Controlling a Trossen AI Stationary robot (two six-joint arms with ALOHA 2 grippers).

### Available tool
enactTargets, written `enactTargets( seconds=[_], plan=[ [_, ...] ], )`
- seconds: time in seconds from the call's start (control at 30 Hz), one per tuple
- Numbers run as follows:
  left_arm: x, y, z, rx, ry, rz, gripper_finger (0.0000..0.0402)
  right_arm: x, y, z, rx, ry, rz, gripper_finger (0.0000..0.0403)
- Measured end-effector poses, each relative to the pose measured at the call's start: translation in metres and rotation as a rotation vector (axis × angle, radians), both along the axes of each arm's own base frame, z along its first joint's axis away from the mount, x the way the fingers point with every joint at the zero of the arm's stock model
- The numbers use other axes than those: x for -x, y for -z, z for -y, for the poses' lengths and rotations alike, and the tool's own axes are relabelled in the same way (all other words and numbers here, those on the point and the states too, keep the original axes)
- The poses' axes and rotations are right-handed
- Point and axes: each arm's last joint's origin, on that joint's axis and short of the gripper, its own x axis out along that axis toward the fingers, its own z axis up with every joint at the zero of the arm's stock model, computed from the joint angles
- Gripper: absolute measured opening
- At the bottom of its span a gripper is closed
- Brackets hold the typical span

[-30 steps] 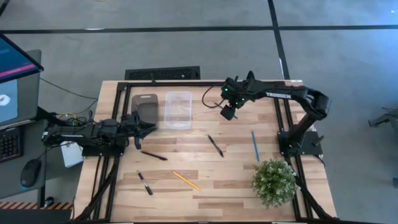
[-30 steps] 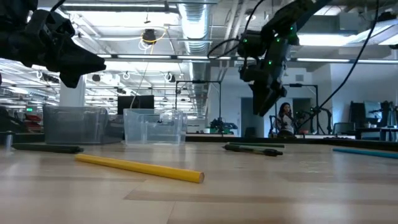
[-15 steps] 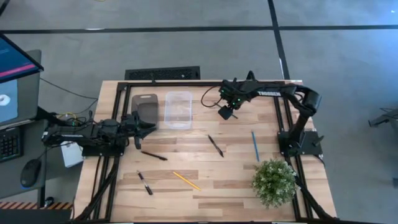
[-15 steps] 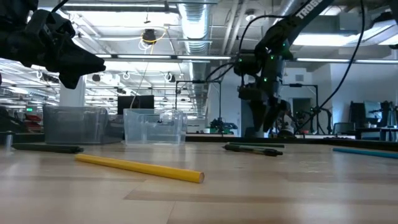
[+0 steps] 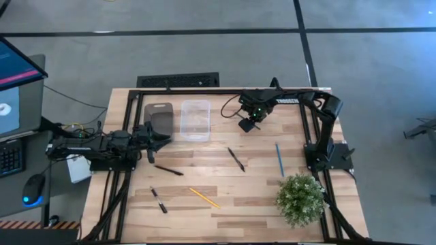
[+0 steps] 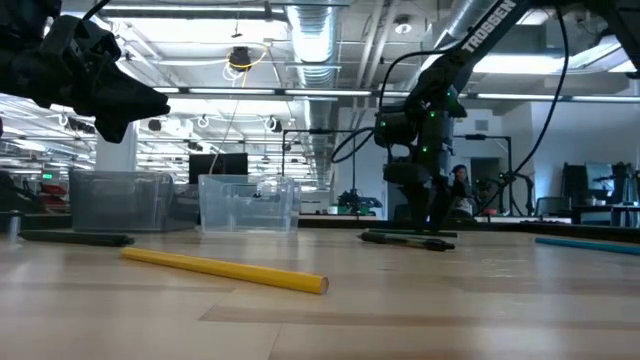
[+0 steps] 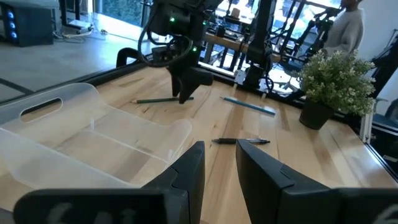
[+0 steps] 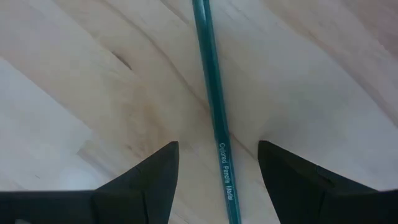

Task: Sort pens & pencils
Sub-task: Put the green pencil into the transparent bin

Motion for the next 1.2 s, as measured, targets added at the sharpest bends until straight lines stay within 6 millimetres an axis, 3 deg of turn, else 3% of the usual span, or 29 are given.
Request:
enactTargets(
  seconds=[0.6,1.2],
  plan=[
    [0.0,0.0,0.0,0.0,-0.001,-0.002,0.0082,-0.001,-0.002,-0.005,0.029,-0.083,0.002,0.0244],
    [0.0,0.001,0.0,0.0,-0.001,-0.002,0.0082,-0.011,-0.002,-0.023,0.131,-0.127,-0.064,0.0244]
  ],
)
